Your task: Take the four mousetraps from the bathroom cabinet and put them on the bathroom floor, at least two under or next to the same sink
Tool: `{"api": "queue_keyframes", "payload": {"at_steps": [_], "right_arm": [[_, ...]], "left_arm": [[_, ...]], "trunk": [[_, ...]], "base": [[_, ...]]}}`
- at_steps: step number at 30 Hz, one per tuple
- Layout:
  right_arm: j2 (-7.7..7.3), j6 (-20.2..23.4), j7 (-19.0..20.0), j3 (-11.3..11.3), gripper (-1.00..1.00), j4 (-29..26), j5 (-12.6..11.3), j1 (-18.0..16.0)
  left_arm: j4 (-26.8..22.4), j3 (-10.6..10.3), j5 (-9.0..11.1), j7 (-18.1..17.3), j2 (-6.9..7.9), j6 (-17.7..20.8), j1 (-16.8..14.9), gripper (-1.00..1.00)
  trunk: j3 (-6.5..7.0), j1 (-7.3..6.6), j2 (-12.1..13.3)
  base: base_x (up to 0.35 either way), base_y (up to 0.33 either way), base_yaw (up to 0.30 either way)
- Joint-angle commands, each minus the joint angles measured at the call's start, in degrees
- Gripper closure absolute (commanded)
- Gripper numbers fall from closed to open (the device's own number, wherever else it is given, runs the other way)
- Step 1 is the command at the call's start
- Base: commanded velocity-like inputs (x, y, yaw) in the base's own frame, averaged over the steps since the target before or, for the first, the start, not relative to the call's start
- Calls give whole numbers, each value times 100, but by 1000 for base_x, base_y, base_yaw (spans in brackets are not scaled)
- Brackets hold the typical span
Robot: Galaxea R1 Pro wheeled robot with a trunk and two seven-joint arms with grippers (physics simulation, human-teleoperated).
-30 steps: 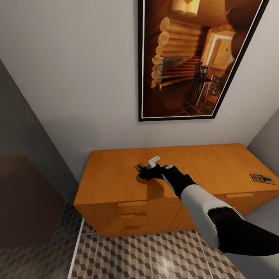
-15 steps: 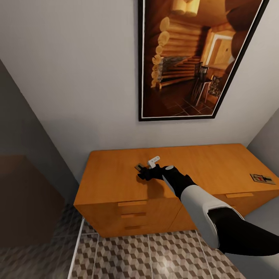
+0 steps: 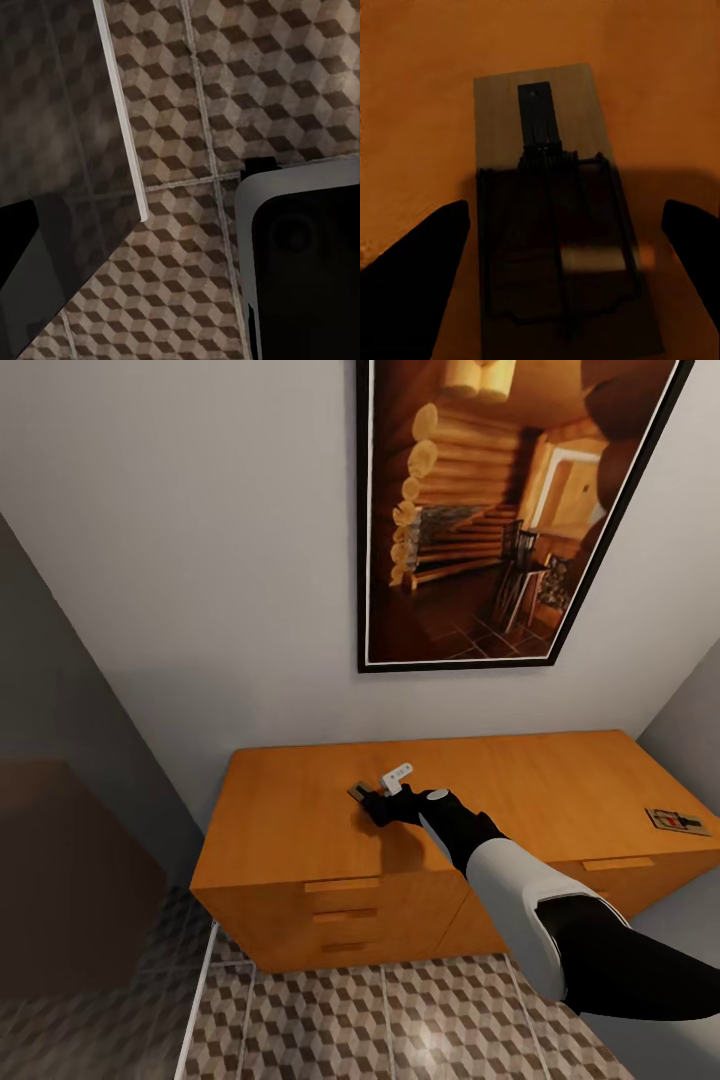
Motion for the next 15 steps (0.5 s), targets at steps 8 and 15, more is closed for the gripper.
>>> {"api": "queue_keyframes", "payload": {"at_steps": [8,15], "right_arm": [[0,30,13,29,100,107,39,2],[0,31,5,29,100,108,39,2]], "left_arm": [[21,-49,40,4,-4,-36,-8,-100],[21,-49,40,4,-4,-36,-8,-100]], "trunk": [[-11,4,-8],[-11,4,-8]], "base": [[0,0,0],[0,0,0]]}}
